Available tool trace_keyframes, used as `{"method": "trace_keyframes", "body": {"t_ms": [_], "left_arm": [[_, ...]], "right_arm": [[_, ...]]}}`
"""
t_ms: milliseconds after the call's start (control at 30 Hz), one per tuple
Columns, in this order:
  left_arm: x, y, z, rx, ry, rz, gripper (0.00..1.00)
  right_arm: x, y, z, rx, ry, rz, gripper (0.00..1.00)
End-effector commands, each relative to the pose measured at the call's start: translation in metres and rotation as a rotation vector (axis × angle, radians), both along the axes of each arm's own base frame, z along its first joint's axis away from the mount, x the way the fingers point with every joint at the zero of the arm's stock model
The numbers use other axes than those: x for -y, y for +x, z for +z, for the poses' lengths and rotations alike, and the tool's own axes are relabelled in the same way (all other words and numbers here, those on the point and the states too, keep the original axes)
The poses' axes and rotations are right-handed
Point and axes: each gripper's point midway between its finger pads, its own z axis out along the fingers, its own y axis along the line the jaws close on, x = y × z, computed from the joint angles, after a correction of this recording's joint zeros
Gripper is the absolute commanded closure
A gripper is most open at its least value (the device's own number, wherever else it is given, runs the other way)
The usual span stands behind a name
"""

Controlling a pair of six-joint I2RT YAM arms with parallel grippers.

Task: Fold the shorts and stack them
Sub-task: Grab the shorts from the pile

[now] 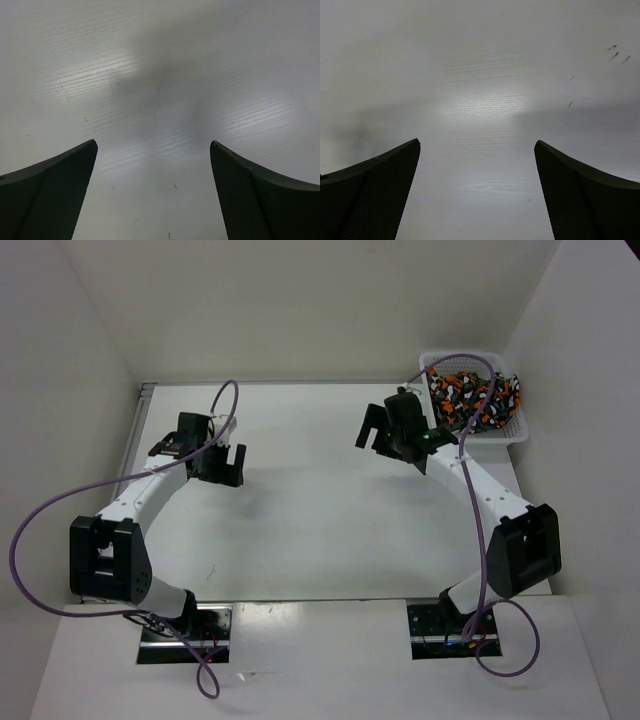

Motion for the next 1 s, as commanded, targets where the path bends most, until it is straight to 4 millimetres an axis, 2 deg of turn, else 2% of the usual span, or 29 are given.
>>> {"method": "trace_keyframes", "body": {"t_ms": [0, 167, 300, 367, 400, 433, 467, 500, 533, 567, 600, 633, 667, 700, 733, 767, 800, 833, 867, 900, 933, 967], "left_arm": [[0.009, -0.001, -0.003, -0.005, -0.037, -0.032, 0.0], [0.008, -0.003, -0.005, -0.012, -0.019, -0.028, 0.0], [0.01, -0.001, 0.013, 0.048, 0.016, -0.028, 0.0], [0.02, 0.002, 0.024, 0.096, 0.009, -0.055, 0.0], [0.022, 0.003, 0.034, 0.131, -0.004, -0.062, 0.0], [0.026, 0.004, 0.04, 0.155, 0.0, -0.07, 0.0], [0.029, 0.003, 0.044, 0.17, 0.005, -0.077, 0.0], [0.029, 0.006, 0.06, 0.229, -0.004, -0.076, 0.0], [0.029, 0.006, 0.065, 0.244, -0.007, -0.075, 0.0], [0.031, 0.005, 0.068, 0.252, -0.017, -0.083, 0.0], [0.033, 0.007, 0.075, 0.254, -0.024, -0.09, 0.0], [0.033, 0.008, 0.074, 0.242, -0.023, -0.09, 0.0], [0.033, 0.007, 0.068, 0.221, -0.02, -0.09, 0.0], [0.031, 0.009, 0.063, 0.198, -0.006, -0.081, 0.0], [0.029, 0.01, 0.06, 0.19, 0.004, -0.075, 0.0], [0.029, 0.01, 0.062, 0.189, 0.004, -0.074, 0.0], [0.025, 0.011, 0.058, 0.172, 0.027, -0.058, 0.0], [0.023, 0.012, 0.053, 0.161, 0.039, -0.051, 0.0], [0.023, 0.01, 0.051, 0.139, 0.043, -0.052, 0.0], [0.022, 0.013, 0.057, 0.154, 0.047, -0.045, 0.0], [0.018, 0.011, 0.055, 0.143, 0.061, -0.036, 0.0], [0.017, 0.011, 0.058, 0.143, 0.068, -0.031, 0.0]], "right_arm": [[0.002, 0.006, 0.025, 0.077, 0.037, -0.031, 0.0], [0.034, 0.013, 0.042, 0.146, -0.048, -0.16, 0.0], [0.071, 0.021, 0.058, 0.221, -0.152, -0.315, 0.0], [0.09, 0.029, 0.065, 0.23, -0.163, -0.357, 0.0], [0.093, 0.035, 0.073, 0.233, -0.142, -0.356, 0.0], [0.1, 0.04, 0.073, 0.219, -0.134, -0.363, 0.0], [0.12, 0.05, 0.068, 0.197, -0.117, -0.409, 0.0], [0.13, 0.057, 0.069, 0.199, -0.095, -0.419, 0.0], [0.128, 0.063, 0.068, 0.194, -0.033, -0.374, 0.0], [0.155, 0.072, 0.064, 0.187, -0.014, -0.415, 0.0], [0.156, 0.082, 0.067, 0.199, 0.034, -0.385, 0.0], [0.166, 0.089, 0.066, 0.194, 0.044, -0.397, 0.0], [0.188, 0.104, 0.058, 0.166, 0.046, -0.432, 0.0], [0.196, 0.107, 0.047, 0.116, 0.042, -0.446, 0.0], [0.204, 0.114, 0.041, 0.091, 0.038, -0.461, 0.0], [0.207, 0.128, 0.053, 0.112, 0.033, -0.47, 0.0], [0.217, 0.138, 0.025, 0.049, 0.014, -0.493, 0.0], [0.219, 0.142, 0.017, 0.023, -0.003, -0.495, 0.02], [0.221, 0.155, 0.026, 0.053, -0.006, -0.489, 0.03], [0.227, 0.162, 0.004, 0.01, -0.012, -0.499, 0.05], [0.227, 0.166, -0.001, -0.002, -0.003, -0.508, 0.07], [0.231, 0.174, 0.005, 0.018, 0.008, -0.508, 0.12]]}}
